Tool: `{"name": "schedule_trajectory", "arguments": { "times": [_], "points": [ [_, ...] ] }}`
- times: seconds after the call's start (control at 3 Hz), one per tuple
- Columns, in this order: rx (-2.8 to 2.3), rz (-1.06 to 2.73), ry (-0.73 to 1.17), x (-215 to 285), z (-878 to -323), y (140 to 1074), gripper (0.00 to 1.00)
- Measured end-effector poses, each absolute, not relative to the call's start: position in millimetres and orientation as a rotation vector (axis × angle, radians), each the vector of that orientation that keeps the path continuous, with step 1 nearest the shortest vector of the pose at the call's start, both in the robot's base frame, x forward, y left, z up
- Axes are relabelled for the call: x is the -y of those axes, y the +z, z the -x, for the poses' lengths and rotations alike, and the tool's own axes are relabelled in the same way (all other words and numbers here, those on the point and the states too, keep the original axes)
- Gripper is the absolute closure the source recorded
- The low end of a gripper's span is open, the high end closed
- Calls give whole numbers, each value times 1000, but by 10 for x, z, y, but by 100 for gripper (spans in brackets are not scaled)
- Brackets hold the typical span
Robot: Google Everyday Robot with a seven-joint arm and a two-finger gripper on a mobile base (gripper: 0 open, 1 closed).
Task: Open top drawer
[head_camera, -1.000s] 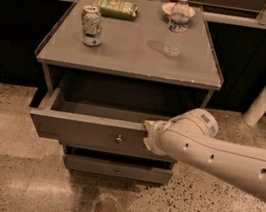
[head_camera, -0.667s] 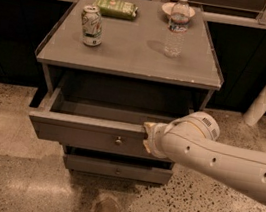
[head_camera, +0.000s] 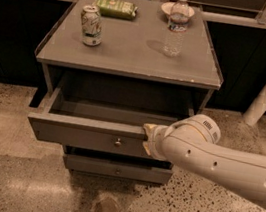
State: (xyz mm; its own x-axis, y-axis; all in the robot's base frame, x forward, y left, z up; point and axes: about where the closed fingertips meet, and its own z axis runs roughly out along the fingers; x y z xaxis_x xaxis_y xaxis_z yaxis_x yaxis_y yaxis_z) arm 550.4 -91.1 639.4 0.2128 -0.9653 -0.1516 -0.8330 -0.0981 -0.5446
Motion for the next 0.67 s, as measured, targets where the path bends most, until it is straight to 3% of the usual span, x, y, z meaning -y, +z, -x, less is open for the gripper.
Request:
{"name": "schedule_trajectory", "arguments": {
  "times": [0.67],
  "points": [
    [-1662, 1967, -324, 932, -5390, 6391, 100]
  ]
}}
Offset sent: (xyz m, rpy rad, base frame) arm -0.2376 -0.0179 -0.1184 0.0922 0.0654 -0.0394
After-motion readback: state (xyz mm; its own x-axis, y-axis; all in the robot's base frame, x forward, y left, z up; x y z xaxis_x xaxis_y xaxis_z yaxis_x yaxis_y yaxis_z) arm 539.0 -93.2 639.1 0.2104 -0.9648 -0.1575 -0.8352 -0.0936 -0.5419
